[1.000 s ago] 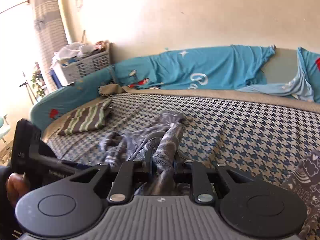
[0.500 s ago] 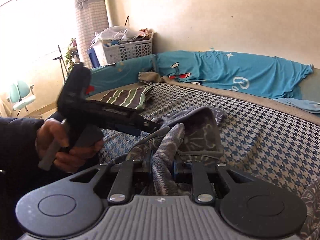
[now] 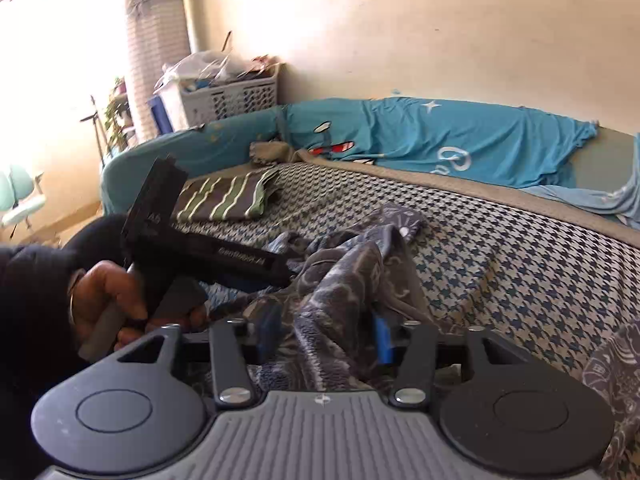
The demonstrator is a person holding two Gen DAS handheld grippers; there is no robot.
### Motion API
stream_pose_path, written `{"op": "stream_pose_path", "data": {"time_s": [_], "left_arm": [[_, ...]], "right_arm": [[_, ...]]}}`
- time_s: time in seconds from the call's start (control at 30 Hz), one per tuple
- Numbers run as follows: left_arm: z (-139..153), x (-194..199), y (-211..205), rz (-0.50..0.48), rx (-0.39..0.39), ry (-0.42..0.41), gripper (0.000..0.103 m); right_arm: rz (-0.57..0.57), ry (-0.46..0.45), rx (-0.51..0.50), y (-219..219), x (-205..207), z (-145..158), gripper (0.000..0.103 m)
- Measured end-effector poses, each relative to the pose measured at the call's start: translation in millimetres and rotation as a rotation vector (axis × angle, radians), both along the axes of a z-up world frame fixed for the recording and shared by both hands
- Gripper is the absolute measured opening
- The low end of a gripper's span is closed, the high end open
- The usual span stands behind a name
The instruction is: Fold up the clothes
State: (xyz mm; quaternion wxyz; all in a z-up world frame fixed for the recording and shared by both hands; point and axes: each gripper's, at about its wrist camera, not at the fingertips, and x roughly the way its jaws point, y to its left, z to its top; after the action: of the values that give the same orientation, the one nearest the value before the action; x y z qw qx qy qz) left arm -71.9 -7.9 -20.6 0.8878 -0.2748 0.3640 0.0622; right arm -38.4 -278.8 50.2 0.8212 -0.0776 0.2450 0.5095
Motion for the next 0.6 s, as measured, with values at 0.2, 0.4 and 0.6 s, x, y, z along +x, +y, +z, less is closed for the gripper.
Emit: {"op": "stream_pose_path", "data": {"time_s": [0.2, 0.4, 0.6], "left_arm": [[-2, 0, 3, 0.005, -0.007, -0.002, 0.103], [-2, 1, 6, 0.004, -0.014, -0.004, 0.103], [-3, 1, 6, 0.008, -0.023, -0.006, 0.103]], "right_arm": [[-0.082, 0.058, 0.012, -5, 11, 1, 0.070], [-0.127, 0.215, 0.091, -18, 30, -1, 0.071], [-0.171, 0.380, 0.094, -17, 51, -13, 0.072]]}}
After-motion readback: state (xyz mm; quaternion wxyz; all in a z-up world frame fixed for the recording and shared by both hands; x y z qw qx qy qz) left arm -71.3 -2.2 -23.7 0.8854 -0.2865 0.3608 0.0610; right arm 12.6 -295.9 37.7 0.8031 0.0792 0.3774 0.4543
